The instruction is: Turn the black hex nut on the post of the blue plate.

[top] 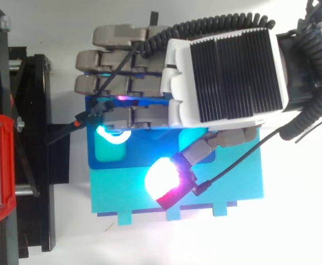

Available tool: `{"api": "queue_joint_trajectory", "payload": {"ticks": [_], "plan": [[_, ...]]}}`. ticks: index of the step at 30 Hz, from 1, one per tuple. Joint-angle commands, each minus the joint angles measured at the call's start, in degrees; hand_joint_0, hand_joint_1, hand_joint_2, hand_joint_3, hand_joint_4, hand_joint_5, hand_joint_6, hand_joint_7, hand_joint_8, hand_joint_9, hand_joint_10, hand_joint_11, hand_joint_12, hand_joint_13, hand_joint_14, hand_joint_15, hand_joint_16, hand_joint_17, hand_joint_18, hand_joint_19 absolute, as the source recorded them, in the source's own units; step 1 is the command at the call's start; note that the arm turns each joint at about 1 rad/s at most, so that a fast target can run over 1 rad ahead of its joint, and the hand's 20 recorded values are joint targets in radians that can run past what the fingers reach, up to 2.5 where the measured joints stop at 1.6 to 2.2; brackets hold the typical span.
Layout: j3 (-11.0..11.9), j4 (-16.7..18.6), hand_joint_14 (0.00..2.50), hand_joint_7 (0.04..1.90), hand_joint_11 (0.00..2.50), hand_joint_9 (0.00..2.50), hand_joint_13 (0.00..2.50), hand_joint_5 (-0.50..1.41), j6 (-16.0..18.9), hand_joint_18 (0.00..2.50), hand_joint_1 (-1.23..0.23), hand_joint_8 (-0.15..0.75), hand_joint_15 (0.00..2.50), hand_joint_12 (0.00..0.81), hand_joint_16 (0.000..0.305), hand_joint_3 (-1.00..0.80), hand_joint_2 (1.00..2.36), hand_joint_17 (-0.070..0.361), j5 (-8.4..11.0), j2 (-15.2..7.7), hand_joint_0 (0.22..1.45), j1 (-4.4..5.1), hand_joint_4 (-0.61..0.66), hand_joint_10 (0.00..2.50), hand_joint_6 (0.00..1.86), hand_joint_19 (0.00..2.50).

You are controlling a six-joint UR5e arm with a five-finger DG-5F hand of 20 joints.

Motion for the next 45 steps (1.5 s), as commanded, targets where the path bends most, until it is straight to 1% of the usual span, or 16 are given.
{"api": "queue_joint_trajectory", "payload": {"ticks": [1, 2, 6, 11, 15, 16, 18, 19, 20, 22, 24, 29, 30, 38, 43, 45], "plan": [[0.0, -0.6, 0.00, 1.06, 0.00, 0.22, 0.20, -0.19, 0.0, 0.04, -0.24, 0.231, 0.02, 0.371, 0.061, -0.50, 1.00, 0.137, 0.04, 0.0, 0.48, 0.05, 0.18, 0.00, 0.50, 0.09], [0.0, -0.6, 0.00, 1.06, 0.00, 0.22, 0.20, -0.19, 0.0, 0.04, -0.24, 0.231, 0.02, 0.371, 0.061, -0.50, 1.00, 0.137, 0.04, 0.0, 0.48, 0.14, 0.18, 0.00, 0.50, 0.09], [0.0, -0.8, 0.00, 1.09, 0.00, 0.21, 0.20, -0.19, -0.1, 0.04, -0.24, 0.231, 0.01, 0.371, 0.061, -0.50, 1.00, 0.137, -0.05, 0.0, 0.48, -0.03, 0.18, 0.00, 0.50, 0.09], [0.0, -1.5, 0.00, 1.11, 0.00, 0.22, 0.20, -0.19, -0.5, 0.04, -0.24, 0.229, 0.01, 0.370, 0.061, -0.50, 1.00, 0.137, -0.49, 0.0, 0.48, -0.83, 0.17, 0.00, 0.50, 0.09], [0.0, -2.5, 0.00, 1.12, 0.00, 0.22, 0.20, -0.19, -0.4, 0.04, -0.24, 0.230, 0.02, 0.369, 0.061, -0.50, 1.00, 0.137, -0.66, 0.0, 0.48, -1.09, 0.17, 0.00, 0.50, 0.09], [0.0, -2.6, 0.00, 1.12, 0.00, 0.22, 0.20, -0.19, -0.5, 0.04, -0.24, 0.229, 0.02, 0.369, 0.061, -0.50, 1.00, 0.137, -1.10, 0.0, 0.48, -1.35, 0.17, 0.00, 0.50, 0.09], [0.0, -2.5, 0.00, 1.12, 0.00, 0.22, 0.20, -0.19, -0.5, 0.04, -0.24, 0.229, 0.01, 0.369, 0.061, -0.50, 1.00, 0.137, -1.63, 0.0, 0.48, -1.53, 0.17, 0.00, 0.50, 0.09], [0.0, -2.4, 0.00, 1.12, 0.00, 0.22, 0.20, -0.19, -0.7, 0.05, -0.24, 0.229, 0.02, 0.369, 0.061, -0.50, 1.00, 0.136, -2.33, 0.0, 0.48, -1.88, 0.17, 0.00, 0.50, 0.08], [0.0, -2.2, 0.00, 1.12, 0.00, 0.22, 0.20, -0.19, -0.8, 0.05, -0.24, 0.230, 0.01, 0.369, 0.061, -0.50, 1.00, 0.137, -2.95, 0.0, 0.48, -2.50, 0.17, 0.00, 0.50, 0.09], [0.0, -2.2, 0.00, 1.12, 0.00, 0.22, 0.20, -0.19, -0.8, 0.05, -0.24, 0.230, 0.02, 0.369, 0.061, -0.50, 1.00, 0.137, -3.04, 0.0, 0.48, -2.76, 0.17, 0.00, 0.50, 0.09], [0.0, -2.2, 0.00, 1.12, 0.00, 0.22, 0.20, -0.19, -0.8, 0.04, -0.24, 0.230, 0.01, 0.369, 0.061, -0.50, 1.00, 0.136, -3.83, 0.0, 0.48, -3.29, 0.17, 0.00, 0.50, 0.09], [0.0, -2.2, 0.00, 1.11, 0.00, 0.22, 0.20, -0.19, -1.0, 0.05, -0.25, 0.230, 0.02, 0.369, 0.061, -0.50, 1.00, 0.136, -4.88, 0.0, 0.48, -4.17, 0.17, 0.00, 0.50, 0.08], [0.0, -2.2, 0.00, 1.11, 0.00, 0.22, 0.20, -0.19, -1.1, 0.05, -0.25, 0.230, 0.02, 0.369, 0.061, -0.50, 1.00, 0.136, -5.41, 0.0, 0.48, -4.34, 0.17, 0.00, 0.50, 0.08], [0.0, -2.4, 0.00, 1.11, 0.00, 0.22, 0.21, -0.19, -1.2, 0.05, -0.25, 0.230, 0.01, 0.369, 0.061, -0.50, 1.00, 0.136, -7.61, 0.0, 0.48, -6.01, 0.18, 0.00, 0.50, 0.09], [0.0, -2.1, 0.00, 1.11, 0.00, 0.22, 0.20, -0.19, -1.2, 0.05, -0.25, 0.231, 0.02, 0.370, 0.061, -0.50, 1.00, 0.136, -8.22, 0.0, 0.48, -6.54, 0.18, 0.00, 0.50, 0.09], [0.0, -2.1, 0.00, 1.11, 0.00, 0.22, 0.20, -0.19, -1.1, 0.05, -0.25, 0.231, 0.02, 0.370, 0.061, -0.50, 1.00, 0.136, -8.40, 0.0, 0.48, -6.54, 0.18, 0.00, 0.50, 0.08]]}}
